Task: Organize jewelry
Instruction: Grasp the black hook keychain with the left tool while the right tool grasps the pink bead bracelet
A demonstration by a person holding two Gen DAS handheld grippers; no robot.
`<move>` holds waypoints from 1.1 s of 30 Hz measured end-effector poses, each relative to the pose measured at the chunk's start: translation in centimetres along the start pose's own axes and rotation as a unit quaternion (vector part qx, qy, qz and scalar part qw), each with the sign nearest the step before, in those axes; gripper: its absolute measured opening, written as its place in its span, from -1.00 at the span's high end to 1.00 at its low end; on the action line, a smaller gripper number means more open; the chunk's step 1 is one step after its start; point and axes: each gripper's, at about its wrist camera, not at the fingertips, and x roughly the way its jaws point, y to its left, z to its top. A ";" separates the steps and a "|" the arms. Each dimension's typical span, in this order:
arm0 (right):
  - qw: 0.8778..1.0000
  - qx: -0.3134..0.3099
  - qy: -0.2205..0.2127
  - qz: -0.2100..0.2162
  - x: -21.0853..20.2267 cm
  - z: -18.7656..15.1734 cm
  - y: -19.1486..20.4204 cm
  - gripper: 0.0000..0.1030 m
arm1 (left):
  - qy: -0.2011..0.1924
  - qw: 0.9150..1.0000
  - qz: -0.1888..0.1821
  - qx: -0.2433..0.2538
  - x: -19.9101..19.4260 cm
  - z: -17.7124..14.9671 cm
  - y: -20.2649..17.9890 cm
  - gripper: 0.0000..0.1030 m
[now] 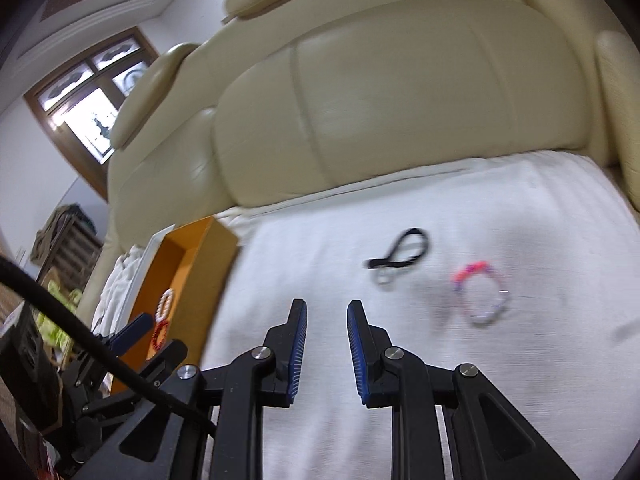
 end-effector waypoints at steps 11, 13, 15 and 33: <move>0.999 0.029 -0.003 -0.016 -0.5 0.5 -4.5 0.55 | 0.017 1.000 -0.008 0.022 2.2 0.4 -3.1 -0.27; 0.999 0.034 -0.003 -0.019 -0.5 0.5 -5.1 0.55 | 0.019 0.999 -0.010 0.025 2.4 0.5 -3.3 -0.27; 0.999 0.039 -0.001 -0.020 -0.4 0.5 -5.7 0.55 | 0.022 0.999 -0.010 0.028 2.8 0.6 -3.4 -0.27; 0.988 0.126 0.053 -0.068 3.5 1.5 -12.8 0.55 | 0.084 0.995 -0.006 0.044 6.9 -0.6 -3.7 -0.27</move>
